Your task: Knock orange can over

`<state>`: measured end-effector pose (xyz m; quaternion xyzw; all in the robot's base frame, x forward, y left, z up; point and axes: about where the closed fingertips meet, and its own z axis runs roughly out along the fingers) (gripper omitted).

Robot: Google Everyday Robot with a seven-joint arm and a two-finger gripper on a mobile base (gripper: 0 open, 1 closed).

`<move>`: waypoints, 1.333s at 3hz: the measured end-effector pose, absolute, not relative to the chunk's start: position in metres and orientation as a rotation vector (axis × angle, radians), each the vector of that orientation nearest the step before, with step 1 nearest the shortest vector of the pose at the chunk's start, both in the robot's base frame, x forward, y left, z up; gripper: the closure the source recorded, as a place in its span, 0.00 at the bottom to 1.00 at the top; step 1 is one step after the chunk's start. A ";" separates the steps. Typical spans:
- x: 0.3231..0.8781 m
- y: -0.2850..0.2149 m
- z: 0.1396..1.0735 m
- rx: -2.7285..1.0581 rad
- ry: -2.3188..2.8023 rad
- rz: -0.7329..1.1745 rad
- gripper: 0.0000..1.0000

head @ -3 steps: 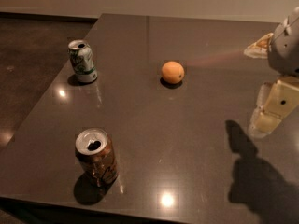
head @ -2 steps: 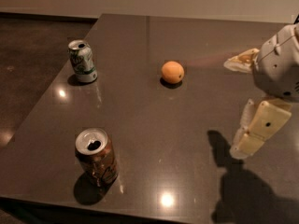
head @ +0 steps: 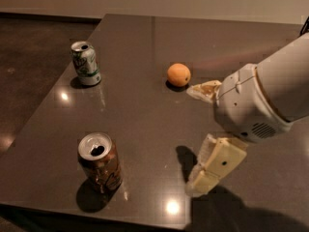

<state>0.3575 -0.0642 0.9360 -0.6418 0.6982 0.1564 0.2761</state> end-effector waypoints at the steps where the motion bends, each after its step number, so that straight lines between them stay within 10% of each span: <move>1: 0.352 -0.031 0.921 -1.664 1.879 0.503 0.00; 4: 0.349 0.065 0.902 -1.567 1.868 0.678 0.00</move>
Offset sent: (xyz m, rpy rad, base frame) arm -0.0081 0.1059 -0.0424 0.1848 0.1116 -0.0899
